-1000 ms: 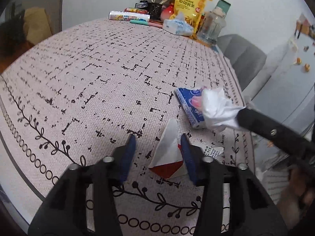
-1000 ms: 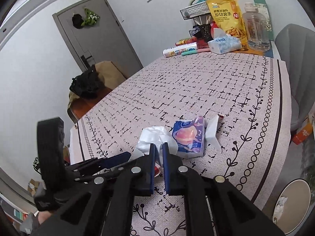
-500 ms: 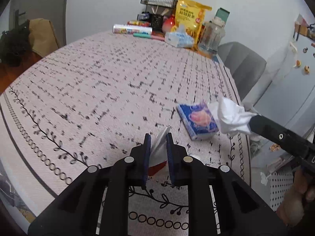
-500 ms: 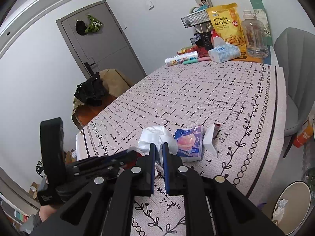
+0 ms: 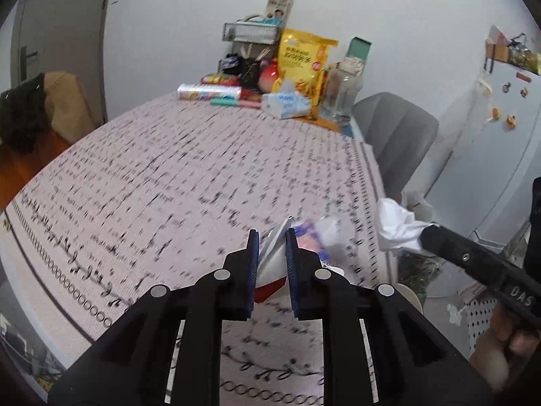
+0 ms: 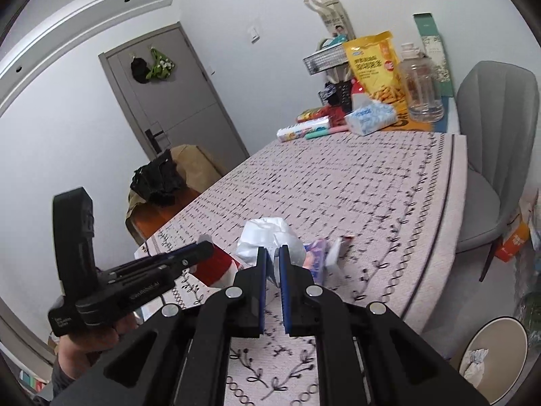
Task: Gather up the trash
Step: 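Carry the paper box in the left gripper and tissue in the right over the bin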
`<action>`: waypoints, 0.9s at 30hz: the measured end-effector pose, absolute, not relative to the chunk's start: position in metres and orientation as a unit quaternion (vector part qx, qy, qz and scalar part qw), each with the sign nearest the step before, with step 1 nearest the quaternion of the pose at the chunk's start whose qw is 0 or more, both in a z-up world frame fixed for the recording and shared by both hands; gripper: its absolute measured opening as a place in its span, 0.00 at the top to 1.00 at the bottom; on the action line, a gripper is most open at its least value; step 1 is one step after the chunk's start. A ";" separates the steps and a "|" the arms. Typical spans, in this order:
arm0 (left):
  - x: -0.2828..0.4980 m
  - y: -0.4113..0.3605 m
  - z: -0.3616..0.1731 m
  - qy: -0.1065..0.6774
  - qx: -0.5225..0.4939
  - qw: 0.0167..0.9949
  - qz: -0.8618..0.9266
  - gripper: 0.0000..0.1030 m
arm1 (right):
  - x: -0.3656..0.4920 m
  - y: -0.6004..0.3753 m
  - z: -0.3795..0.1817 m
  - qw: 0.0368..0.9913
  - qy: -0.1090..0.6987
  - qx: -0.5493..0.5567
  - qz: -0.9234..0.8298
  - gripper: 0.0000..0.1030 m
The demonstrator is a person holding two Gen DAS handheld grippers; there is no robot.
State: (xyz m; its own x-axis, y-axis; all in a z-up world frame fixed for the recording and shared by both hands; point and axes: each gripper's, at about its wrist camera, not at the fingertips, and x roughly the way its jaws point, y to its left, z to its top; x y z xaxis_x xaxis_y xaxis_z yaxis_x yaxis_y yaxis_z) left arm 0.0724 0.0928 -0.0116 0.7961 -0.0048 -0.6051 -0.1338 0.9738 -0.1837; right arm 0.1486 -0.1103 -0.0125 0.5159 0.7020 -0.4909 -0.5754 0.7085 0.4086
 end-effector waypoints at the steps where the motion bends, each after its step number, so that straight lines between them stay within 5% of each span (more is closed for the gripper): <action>1: 0.076 0.087 -0.007 0.314 -0.105 0.943 0.029 0.84 | 0.149 -0.114 -0.012 0.867 0.324 0.099 0.366 0.92; 27: 0.177 -0.080 -0.006 0.348 -0.055 0.929 -0.113 0.84 | 0.180 -0.297 -0.043 0.910 0.327 0.160 0.197 0.92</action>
State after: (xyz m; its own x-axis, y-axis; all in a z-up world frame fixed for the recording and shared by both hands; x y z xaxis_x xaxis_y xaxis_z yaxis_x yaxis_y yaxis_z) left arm 0.1774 -0.0803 -0.0056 0.7329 -0.2480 -0.6336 0.1710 0.9685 -0.1812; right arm 0.1796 -0.2967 -0.0430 0.7089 0.4626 -0.5324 -0.2534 0.8715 0.4199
